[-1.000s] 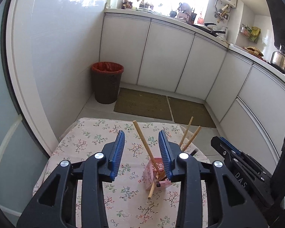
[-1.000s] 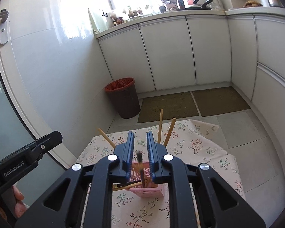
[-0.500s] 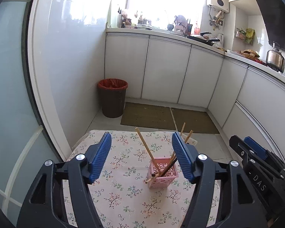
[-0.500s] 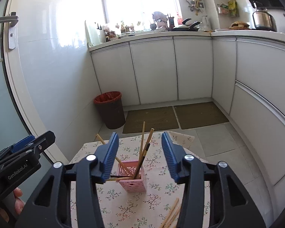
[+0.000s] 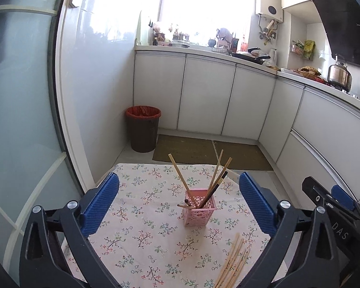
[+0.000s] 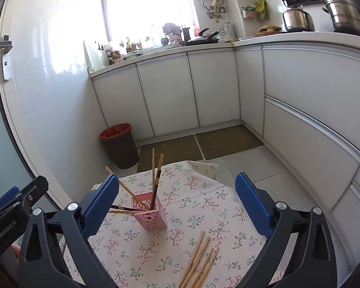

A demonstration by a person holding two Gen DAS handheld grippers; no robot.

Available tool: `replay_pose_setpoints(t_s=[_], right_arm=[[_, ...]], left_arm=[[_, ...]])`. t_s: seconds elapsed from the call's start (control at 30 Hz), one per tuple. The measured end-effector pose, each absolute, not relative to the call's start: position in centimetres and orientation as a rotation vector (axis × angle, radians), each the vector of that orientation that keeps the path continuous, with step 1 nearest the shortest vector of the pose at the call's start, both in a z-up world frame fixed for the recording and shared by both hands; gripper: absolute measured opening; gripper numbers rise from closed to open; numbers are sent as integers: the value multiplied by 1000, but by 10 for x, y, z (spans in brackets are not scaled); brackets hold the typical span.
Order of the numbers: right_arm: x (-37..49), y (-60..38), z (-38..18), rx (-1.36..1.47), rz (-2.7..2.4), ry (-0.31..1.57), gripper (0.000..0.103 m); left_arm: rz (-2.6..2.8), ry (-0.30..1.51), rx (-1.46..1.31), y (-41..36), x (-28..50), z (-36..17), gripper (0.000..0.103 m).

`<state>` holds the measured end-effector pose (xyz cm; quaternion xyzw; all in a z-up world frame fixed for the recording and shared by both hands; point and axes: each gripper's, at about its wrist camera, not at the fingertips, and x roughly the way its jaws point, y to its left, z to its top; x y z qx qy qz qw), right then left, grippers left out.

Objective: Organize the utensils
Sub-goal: 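Grasp a wooden chopstick with the left gripper while the right gripper grasps another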

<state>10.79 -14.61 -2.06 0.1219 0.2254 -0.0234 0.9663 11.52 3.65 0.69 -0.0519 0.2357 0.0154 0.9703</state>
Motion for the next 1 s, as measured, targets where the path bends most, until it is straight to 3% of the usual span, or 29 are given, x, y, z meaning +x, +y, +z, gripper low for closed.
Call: replay_pose_setpoints(t_s=[0.3,0.77,0.83,0.9,1.0], right_arm=[[80,-202,-64,423,-108,583,96],[58,-301,-188,720,-269,857,96],[59,-303,-197,737,-262,884,96],[61,-303,-202,745,-248,897,96],[63,-304,-202,738,-235,898,96]], left_arm=[[-91,656,-52,2,129,-32,96],[-258,1145,117,-113,221,-190,95],[-254,1228,66,-116,237,-216,87],[-243,1296,32,-119,250,-237,71],[-236,1312,23,-127,261,-250,66]])
